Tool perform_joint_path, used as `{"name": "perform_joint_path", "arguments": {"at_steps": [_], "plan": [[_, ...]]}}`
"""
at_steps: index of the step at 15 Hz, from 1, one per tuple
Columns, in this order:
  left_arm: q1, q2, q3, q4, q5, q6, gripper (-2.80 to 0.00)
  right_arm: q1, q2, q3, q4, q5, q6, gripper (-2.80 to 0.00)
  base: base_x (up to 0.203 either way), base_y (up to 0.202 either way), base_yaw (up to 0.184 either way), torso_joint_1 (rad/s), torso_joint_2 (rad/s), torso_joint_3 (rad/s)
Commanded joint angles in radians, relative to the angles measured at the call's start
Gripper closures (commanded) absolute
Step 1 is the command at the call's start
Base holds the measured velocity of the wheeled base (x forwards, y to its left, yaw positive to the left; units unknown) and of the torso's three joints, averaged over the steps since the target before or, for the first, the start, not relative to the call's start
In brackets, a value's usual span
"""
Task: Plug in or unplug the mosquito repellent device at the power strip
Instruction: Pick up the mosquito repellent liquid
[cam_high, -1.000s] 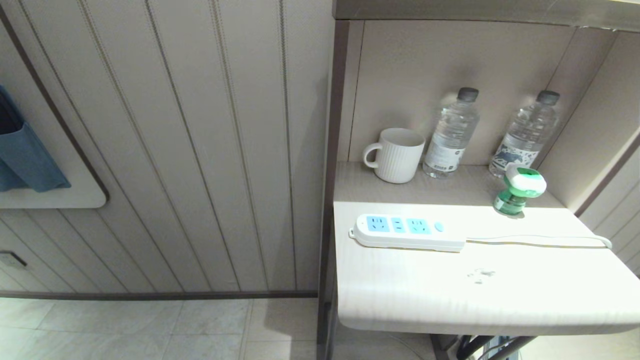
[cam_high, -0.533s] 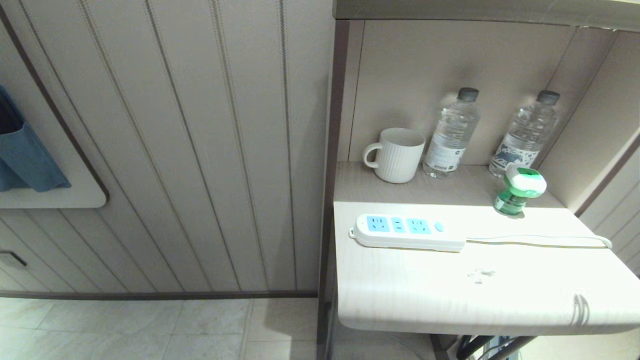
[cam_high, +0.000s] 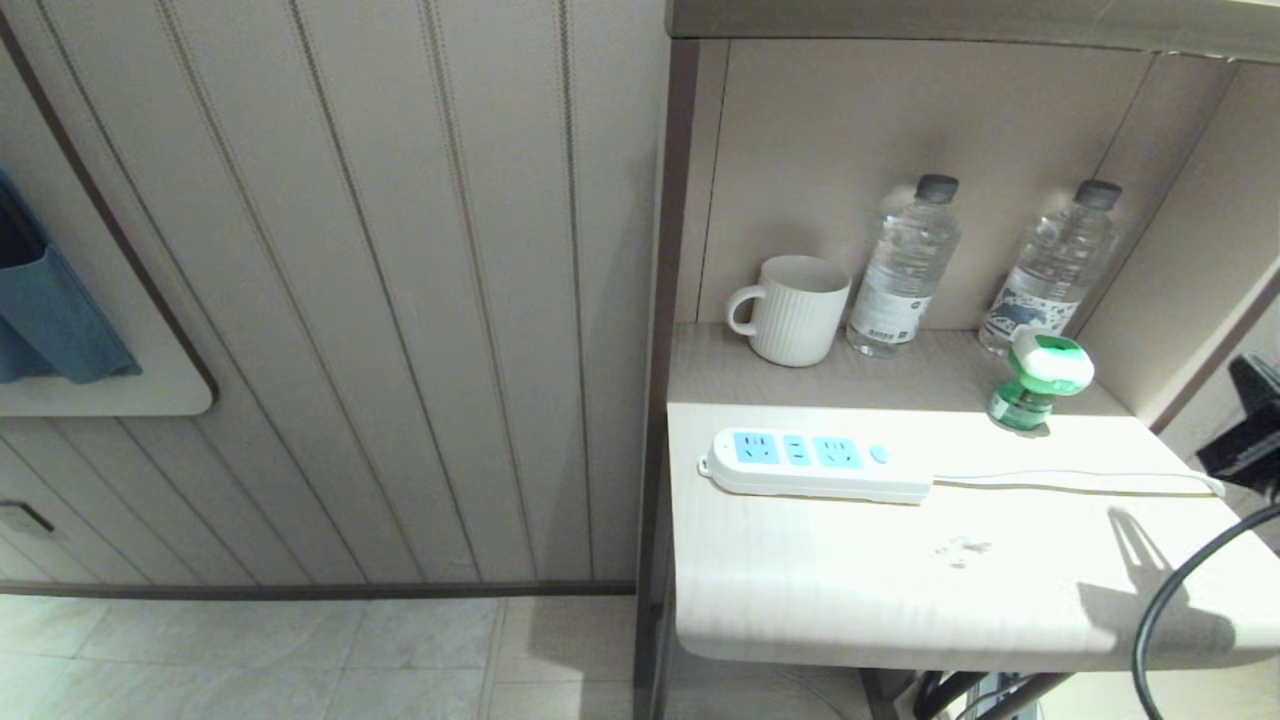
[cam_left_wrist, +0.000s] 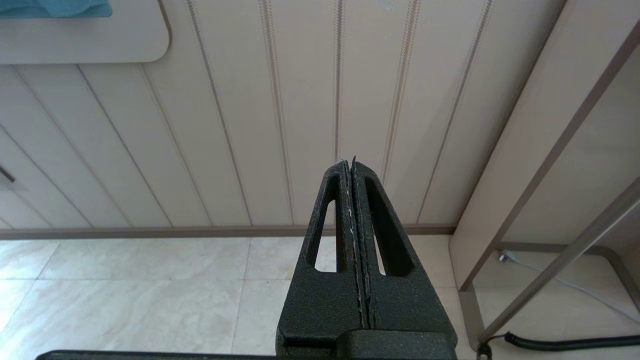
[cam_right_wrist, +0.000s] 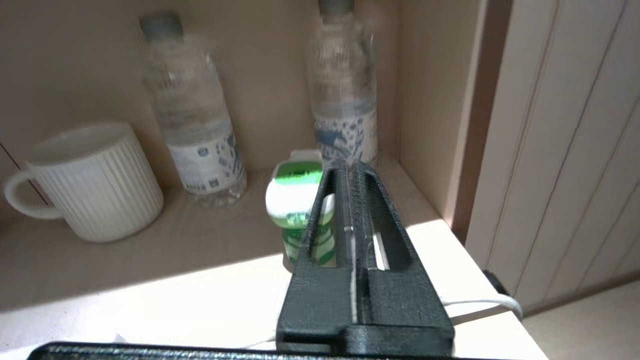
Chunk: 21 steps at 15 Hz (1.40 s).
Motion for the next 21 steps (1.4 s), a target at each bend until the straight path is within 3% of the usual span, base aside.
{"name": "perform_joint_path", "arguments": {"at_steps": [1, 10, 21], "plan": [[0.0, 0.001, 0.0, 0.0, -0.001, 0.001, 0.0, 0.011, 0.057, -0.01, 0.013, -0.001, -0.003, -2.8, 0.0, 0.0, 0.0, 0.0, 0.0, 0.0], [0.001, 0.001, 0.0, 0.0, 0.0, 0.001, 0.0, -0.019, 0.141, 0.015, -0.016, 0.003, 0.009, -2.8, 0.0, 0.0, 0.0, 0.0, 0.0, 0.0], [0.001, 0.001, 0.0, 0.0, -0.001, 0.001, 0.0, -0.008, 0.406, -0.165, -0.074, 0.004, -0.004, -2.8, 0.0, 0.0, 0.0, 0.0, 0.0, 0.0]]}}
